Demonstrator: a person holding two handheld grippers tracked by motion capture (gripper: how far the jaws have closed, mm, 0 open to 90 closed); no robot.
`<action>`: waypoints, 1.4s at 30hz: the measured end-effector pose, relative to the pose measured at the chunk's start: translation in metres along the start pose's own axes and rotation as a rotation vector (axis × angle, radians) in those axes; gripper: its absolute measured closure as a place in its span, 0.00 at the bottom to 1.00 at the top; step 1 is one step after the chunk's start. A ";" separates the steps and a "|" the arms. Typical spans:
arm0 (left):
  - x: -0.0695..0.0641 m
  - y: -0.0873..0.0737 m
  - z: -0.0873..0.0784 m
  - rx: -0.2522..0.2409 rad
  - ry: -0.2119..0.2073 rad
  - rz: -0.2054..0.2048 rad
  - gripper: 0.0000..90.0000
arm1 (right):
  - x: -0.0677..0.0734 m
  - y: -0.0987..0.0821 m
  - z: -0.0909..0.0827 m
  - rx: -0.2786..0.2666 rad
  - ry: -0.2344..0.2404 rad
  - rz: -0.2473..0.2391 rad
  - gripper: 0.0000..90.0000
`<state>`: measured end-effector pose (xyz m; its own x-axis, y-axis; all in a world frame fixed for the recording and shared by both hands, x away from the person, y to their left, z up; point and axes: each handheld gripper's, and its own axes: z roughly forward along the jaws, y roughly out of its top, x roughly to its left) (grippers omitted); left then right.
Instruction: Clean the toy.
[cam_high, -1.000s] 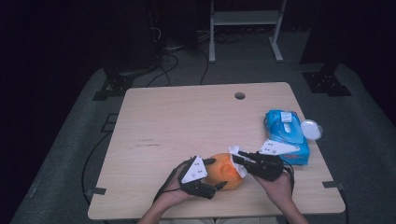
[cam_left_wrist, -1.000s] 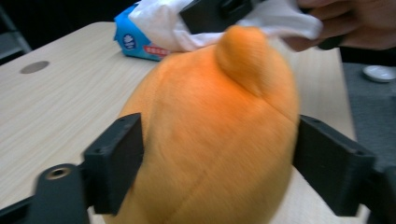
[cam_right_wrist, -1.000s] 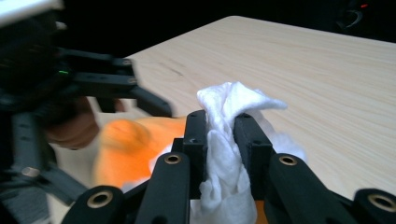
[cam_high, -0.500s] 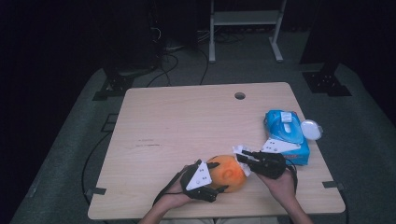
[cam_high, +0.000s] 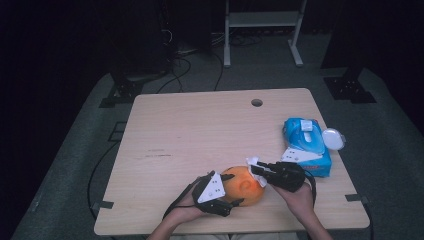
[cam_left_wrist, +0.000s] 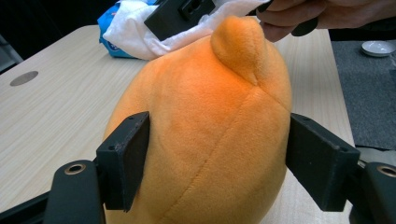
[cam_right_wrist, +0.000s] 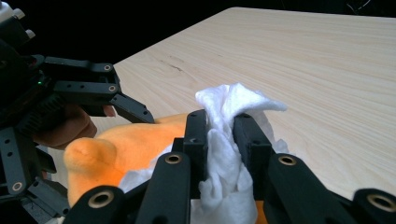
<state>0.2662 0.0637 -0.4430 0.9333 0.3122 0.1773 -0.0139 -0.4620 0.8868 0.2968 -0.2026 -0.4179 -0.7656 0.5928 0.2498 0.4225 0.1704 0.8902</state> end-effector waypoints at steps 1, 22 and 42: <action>-0.001 0.001 0.000 0.001 0.000 0.000 0.26 | 0.004 0.002 0.001 -0.005 0.015 -0.002 0.84; 0.006 0.003 -0.004 0.024 0.025 -0.020 0.37 | -0.005 0.000 0.012 0.023 -0.012 0.011 0.84; 0.030 -0.011 -0.018 -0.007 0.042 -0.153 0.39 | -0.018 -0.006 -0.002 -0.034 -0.012 0.080 0.84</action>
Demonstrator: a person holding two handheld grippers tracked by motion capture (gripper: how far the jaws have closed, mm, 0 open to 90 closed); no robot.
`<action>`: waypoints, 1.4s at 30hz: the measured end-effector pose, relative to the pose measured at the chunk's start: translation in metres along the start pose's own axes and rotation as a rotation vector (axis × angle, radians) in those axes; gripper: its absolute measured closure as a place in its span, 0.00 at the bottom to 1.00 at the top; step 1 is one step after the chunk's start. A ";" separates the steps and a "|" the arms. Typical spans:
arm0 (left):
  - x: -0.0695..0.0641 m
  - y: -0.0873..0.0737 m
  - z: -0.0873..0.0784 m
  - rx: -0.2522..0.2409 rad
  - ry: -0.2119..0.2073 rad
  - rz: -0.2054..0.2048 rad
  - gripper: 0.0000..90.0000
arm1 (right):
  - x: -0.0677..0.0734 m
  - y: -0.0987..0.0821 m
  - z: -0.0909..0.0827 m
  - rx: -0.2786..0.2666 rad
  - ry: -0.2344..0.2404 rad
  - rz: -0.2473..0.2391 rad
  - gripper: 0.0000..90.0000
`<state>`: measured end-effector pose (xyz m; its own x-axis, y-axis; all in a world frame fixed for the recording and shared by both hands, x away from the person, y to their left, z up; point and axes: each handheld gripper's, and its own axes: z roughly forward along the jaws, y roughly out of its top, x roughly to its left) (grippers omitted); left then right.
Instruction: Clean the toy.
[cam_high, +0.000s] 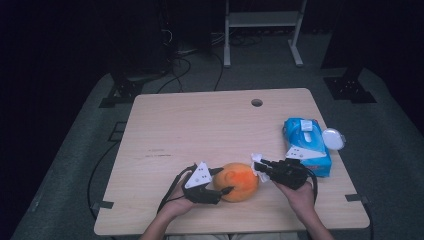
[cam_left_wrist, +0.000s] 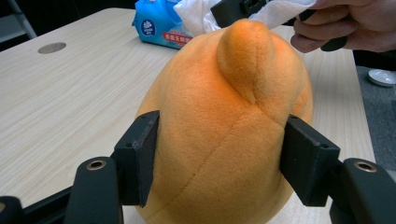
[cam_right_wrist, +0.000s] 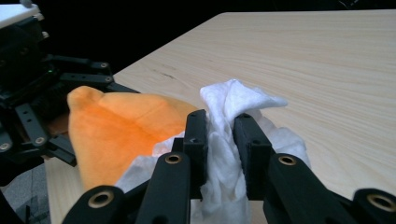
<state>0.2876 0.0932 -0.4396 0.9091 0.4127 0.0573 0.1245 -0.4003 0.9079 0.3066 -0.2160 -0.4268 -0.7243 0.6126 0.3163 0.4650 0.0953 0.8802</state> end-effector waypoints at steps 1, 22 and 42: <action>0.001 0.000 -0.001 0.000 0.002 -0.006 0.39 | 0.001 0.001 -0.002 -0.010 0.001 0.003 0.84; 0.018 -0.007 -0.008 -0.020 0.002 -0.113 0.39 | -0.002 -0.007 0.007 0.012 0.018 0.032 0.84; 0.012 -0.002 0.000 -0.028 -0.005 -0.129 0.35 | 0.013 0.006 0.002 -0.033 0.051 -0.010 0.84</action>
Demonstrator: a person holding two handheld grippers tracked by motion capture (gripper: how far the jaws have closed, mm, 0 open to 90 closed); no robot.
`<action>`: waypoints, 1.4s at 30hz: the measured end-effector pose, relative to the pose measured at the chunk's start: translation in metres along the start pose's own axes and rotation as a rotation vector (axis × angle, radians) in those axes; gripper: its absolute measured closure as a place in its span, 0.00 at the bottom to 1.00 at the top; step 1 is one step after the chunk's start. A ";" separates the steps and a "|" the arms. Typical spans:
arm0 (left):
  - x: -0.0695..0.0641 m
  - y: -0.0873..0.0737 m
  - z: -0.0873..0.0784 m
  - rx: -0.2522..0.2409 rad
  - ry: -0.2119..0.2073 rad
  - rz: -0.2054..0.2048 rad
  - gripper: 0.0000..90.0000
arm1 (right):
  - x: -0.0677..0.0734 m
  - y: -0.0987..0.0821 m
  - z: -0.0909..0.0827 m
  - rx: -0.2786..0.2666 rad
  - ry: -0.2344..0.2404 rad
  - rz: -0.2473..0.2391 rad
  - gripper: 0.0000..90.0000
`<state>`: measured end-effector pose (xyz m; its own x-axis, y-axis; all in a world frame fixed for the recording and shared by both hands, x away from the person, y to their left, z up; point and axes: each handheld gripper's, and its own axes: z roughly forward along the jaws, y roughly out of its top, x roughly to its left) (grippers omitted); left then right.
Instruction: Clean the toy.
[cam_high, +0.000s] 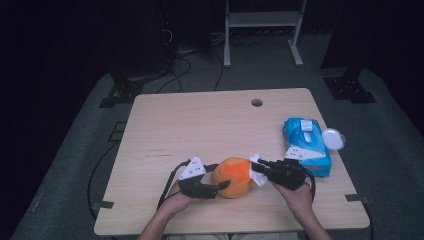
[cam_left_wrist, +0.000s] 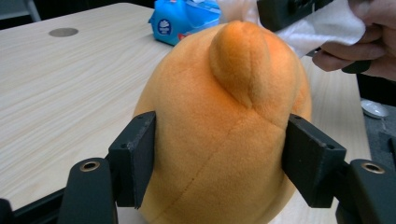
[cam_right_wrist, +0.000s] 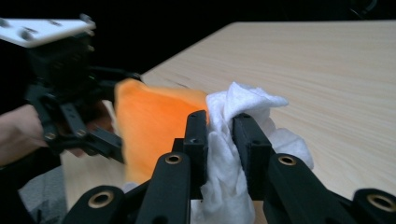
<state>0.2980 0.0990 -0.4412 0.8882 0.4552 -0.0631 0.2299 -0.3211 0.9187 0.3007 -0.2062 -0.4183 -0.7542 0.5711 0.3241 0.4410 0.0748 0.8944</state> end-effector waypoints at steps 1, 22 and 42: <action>-0.003 0.001 0.001 0.001 -0.007 0.006 0.33 | -0.002 -0.001 0.001 0.004 -0.005 0.002 0.84; -0.013 0.003 0.013 -0.005 0.035 0.073 0.34 | 0.007 0.000 0.007 -0.001 0.002 0.033 0.84; -0.013 0.014 0.006 -0.004 0.018 -0.017 0.50 | 0.035 0.013 0.007 -0.031 0.018 -0.107 0.84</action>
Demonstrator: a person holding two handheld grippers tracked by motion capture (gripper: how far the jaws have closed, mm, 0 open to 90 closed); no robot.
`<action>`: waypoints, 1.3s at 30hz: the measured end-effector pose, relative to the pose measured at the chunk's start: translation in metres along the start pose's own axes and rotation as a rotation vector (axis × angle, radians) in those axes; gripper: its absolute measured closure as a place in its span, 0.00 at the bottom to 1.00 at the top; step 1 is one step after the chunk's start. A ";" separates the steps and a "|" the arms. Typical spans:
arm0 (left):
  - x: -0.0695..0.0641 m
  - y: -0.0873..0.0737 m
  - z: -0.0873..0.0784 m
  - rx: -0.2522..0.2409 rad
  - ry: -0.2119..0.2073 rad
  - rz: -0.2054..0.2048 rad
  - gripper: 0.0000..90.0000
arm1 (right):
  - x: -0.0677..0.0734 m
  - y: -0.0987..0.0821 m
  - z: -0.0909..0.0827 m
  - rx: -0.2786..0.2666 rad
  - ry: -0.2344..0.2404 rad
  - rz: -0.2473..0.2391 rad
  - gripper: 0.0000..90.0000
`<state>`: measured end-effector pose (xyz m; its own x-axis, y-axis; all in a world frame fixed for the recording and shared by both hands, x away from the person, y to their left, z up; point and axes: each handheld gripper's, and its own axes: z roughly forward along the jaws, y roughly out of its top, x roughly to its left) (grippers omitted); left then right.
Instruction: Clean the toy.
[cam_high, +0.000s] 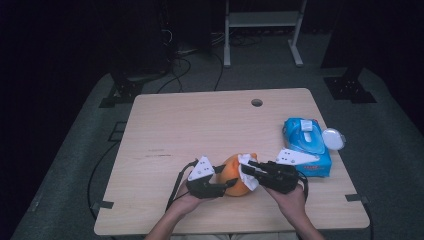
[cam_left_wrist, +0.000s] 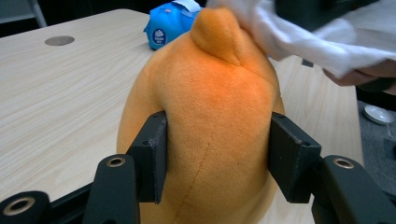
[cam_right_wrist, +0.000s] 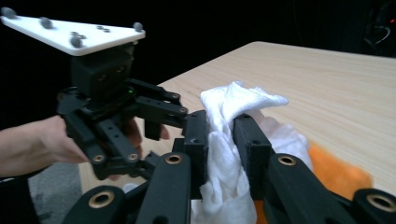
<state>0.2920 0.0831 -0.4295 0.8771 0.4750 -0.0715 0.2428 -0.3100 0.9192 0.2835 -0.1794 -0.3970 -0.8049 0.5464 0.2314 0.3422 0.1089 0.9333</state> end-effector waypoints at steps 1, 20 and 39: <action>0.001 0.000 -0.001 0.001 -0.002 0.006 0.50 | -0.003 -0.001 -0.001 0.004 -0.011 0.007 0.84; -0.011 -0.003 0.008 0.029 -0.018 0.075 0.44 | -0.008 -0.001 -0.004 0.026 -0.123 -0.038 0.84; -0.013 -0.005 0.011 0.017 -0.017 0.087 0.29 | -0.002 0.000 -0.001 0.070 -0.066 -0.068 0.85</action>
<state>0.2842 0.0691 -0.4377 0.9018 0.4321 0.0016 0.1724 -0.3632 0.9156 0.2842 -0.1812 -0.3974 -0.7947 0.5888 0.1476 0.3228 0.2039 0.9242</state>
